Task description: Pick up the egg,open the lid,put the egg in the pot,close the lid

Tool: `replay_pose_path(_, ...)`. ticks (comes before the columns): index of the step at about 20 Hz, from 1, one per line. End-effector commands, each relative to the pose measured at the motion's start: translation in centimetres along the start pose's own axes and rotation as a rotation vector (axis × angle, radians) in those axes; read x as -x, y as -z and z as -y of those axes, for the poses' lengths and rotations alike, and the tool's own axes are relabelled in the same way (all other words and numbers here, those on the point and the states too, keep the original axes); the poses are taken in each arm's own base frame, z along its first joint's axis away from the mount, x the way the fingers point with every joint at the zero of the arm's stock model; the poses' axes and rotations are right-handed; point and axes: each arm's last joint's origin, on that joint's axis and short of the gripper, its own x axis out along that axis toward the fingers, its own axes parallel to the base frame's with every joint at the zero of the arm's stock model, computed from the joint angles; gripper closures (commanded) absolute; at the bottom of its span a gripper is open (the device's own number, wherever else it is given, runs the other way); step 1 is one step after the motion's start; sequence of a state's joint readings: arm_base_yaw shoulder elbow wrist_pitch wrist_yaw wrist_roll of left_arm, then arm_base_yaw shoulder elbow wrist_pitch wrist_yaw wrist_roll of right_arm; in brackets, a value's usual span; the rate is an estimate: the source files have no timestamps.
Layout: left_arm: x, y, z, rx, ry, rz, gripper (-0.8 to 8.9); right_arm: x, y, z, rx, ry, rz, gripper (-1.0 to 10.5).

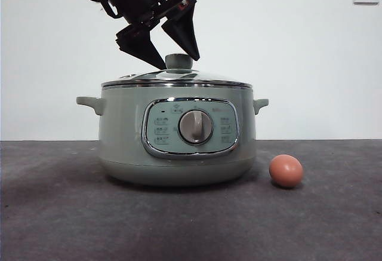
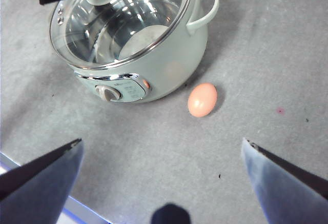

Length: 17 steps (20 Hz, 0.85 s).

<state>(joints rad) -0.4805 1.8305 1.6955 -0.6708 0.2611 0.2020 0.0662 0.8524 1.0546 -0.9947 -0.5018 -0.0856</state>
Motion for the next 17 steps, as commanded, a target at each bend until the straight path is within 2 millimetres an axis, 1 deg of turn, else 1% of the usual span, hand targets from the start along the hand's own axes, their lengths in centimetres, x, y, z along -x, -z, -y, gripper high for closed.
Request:
replay_pose_path(1, -0.43, 0.19, 0.15, -0.006, 0.013, -0.022, 5.01, -0.15, -0.21, 0.09, -0.004, -0.003, 0.005, 3.8)
replay_pose_path(2, -0.43, 0.23, 0.18, -0.005, 0.017, -0.025, 5.54, -0.17, -0.21, 0.1, -0.006, -0.004, 0.003, 3.8)
replay_pose_path(3, -0.43, 0.23, 0.2, -0.005, 0.018, -0.026, 5.77, -0.21, -0.23, 0.12, -0.006, -0.004, 0.003, 3.8)
replay_pose_path(5, -0.43, 0.23, 0.2, -0.004, 0.017, -0.026, 5.93, -0.28, -0.25, 0.17, -0.007, -0.004, -0.001, 3.8)
replay_pose_path(8, -0.43, 0.25, 0.2, -0.003, 0.018, -0.028, 6.89, -0.3, -0.25, 0.18, -0.008, -0.004, -0.002, 3.8)
replay_pose_path(11, -0.43, 0.25, 0.2, -0.003, 0.018, -0.028, 8.25, -0.3, -0.25, 0.18, -0.008, -0.004, -0.002, 3.8)
replay_pose_path(15, -0.35, 0.17, 0.22, -0.004, 0.02, -0.024, 8.21, -0.3, -0.25, 0.18, -0.008, -0.004, -0.002, 3.8)
replay_pose_path(17, 0.06, -0.27, 0.24, -0.008, 0.032, -0.004, 8.21, -0.3, -0.25, 0.18, -0.008, -0.004, -0.002, 3.8)
